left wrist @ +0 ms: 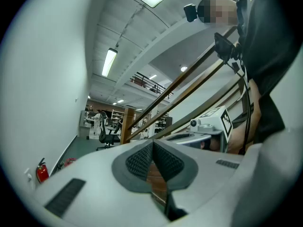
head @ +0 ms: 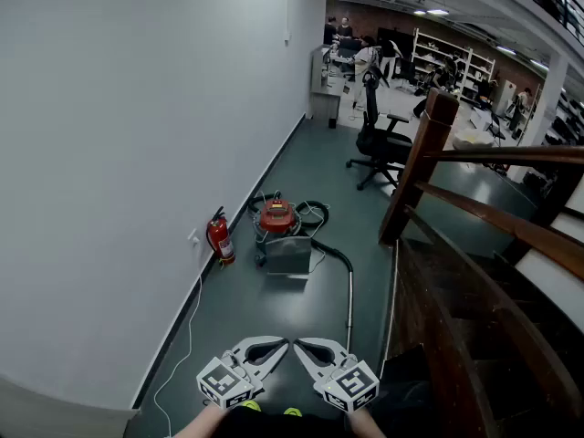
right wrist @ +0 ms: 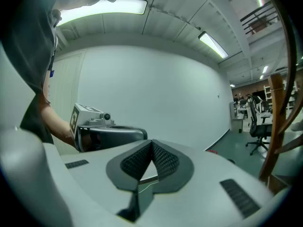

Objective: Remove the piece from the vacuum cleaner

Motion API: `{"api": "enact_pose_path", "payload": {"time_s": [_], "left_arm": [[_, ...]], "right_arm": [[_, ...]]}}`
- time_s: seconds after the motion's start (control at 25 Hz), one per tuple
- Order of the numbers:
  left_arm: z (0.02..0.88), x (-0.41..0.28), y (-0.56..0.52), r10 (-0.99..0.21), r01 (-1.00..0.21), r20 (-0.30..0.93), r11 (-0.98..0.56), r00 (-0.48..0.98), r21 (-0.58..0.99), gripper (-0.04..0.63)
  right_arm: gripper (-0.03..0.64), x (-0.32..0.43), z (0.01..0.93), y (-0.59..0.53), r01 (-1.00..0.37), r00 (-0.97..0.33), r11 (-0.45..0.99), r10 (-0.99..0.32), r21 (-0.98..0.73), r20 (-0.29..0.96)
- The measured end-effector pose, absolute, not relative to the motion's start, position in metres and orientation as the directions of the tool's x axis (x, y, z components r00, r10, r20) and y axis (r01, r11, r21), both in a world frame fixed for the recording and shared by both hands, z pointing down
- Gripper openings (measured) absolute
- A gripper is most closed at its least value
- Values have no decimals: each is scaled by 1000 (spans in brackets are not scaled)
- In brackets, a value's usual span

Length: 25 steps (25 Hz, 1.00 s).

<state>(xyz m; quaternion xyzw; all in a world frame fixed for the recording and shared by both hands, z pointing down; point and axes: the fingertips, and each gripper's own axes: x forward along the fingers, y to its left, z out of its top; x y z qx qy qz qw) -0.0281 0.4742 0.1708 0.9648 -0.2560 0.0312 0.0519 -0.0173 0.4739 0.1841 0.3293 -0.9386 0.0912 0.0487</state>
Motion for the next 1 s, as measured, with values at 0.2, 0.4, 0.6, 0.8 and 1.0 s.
{"api": "enact_pose_path", "payload": {"time_s": [0.2,0.4,0.6,0.8,1.0], "left_arm": [[167,-27,475,-488,-493,80,-865,869,89,9],[169,-25,477,-490,-497,85,-863,868,94,9],[172,-21,482,-496,-503,93,-859,863,92,9],[172,-14,486,-498,-505,91,-859,862,88,9],[179,-8,487,-495,-503,96,-858,864,106,9]], "right_arm": [[15,-19,179,474,-628,-778,764,-613,-147,141],[15,-15,180,474,-634,-773,758,-619,-153,140],[15,-13,181,479,-619,-786,770,-603,-157,140],[14,-9,184,484,-604,-797,779,-587,-167,144],[14,-4,191,489,-588,-809,786,-569,-190,151]]}}
